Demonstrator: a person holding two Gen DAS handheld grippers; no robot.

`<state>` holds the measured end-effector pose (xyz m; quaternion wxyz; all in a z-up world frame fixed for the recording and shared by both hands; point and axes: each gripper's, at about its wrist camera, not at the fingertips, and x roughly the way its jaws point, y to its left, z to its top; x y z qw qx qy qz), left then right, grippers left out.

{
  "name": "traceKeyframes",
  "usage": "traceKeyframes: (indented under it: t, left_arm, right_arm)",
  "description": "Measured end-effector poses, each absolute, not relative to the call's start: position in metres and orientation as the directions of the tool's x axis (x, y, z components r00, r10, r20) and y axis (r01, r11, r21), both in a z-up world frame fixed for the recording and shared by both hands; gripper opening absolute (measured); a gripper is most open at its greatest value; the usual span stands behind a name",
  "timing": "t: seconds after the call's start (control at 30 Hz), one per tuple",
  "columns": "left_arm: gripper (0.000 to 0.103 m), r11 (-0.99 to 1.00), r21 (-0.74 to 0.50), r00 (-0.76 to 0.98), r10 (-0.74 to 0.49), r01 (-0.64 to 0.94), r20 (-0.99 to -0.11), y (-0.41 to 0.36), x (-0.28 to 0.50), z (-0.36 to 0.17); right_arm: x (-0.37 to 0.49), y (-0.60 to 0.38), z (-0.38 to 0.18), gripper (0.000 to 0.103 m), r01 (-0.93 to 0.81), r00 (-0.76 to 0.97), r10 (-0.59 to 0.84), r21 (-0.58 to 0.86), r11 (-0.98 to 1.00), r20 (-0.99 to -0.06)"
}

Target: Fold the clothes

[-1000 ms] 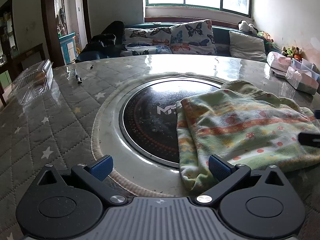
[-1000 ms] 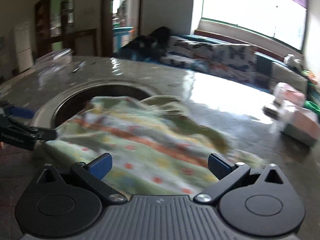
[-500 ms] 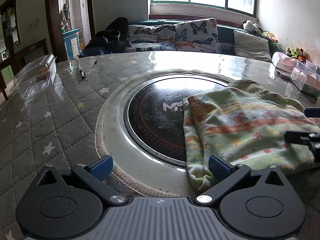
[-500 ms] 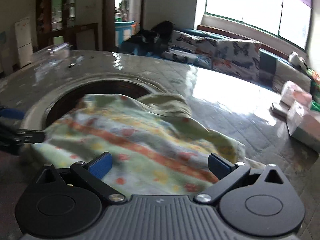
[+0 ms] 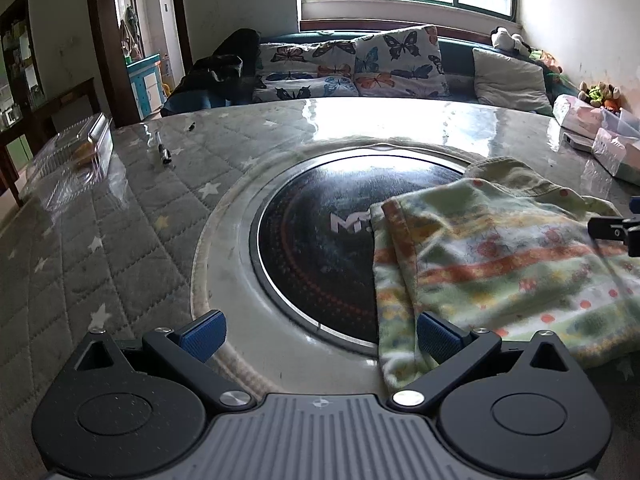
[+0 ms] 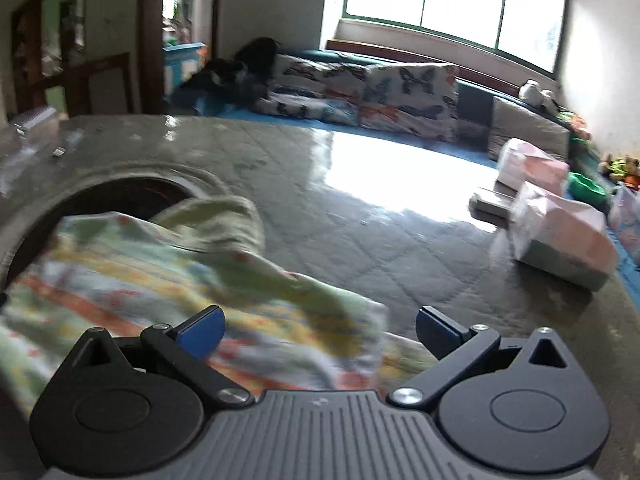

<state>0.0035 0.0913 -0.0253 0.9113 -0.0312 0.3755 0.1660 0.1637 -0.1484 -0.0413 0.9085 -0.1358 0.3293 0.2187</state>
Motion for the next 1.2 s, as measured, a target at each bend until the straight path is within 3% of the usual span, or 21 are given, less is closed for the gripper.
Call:
traceKeyframes:
  t: [0.37, 0.73, 1.2]
  left_arm:
    - [0.103, 0.956, 0.108, 0.694, 0.274, -0.273, -0.665, 0.082, 0.066, -0.017]
    - [0.103, 0.976, 0.101, 0.717, 0.210, -0.191, -0.665, 0.061, 0.123, -0.024]
    - [0.103, 0.976, 0.128, 0.717, 0.217, -0.177, -0.662, 0.068, 0.119, -0.028]
  right_arm:
    - [0.185, -0.158, -0.032, 0.103, -0.429, 0.730, 0.273, -0.110, 0.896, -0.627]
    - [0.202, -0.167, -0.045, 0.103, -0.377, 0.727, 0.205, -0.132, 0.917, -0.655]
    - [0.183, -0.148, -0.026, 0.103, -0.443, 0.734, 0.284, -0.118, 0.889, -0.617]
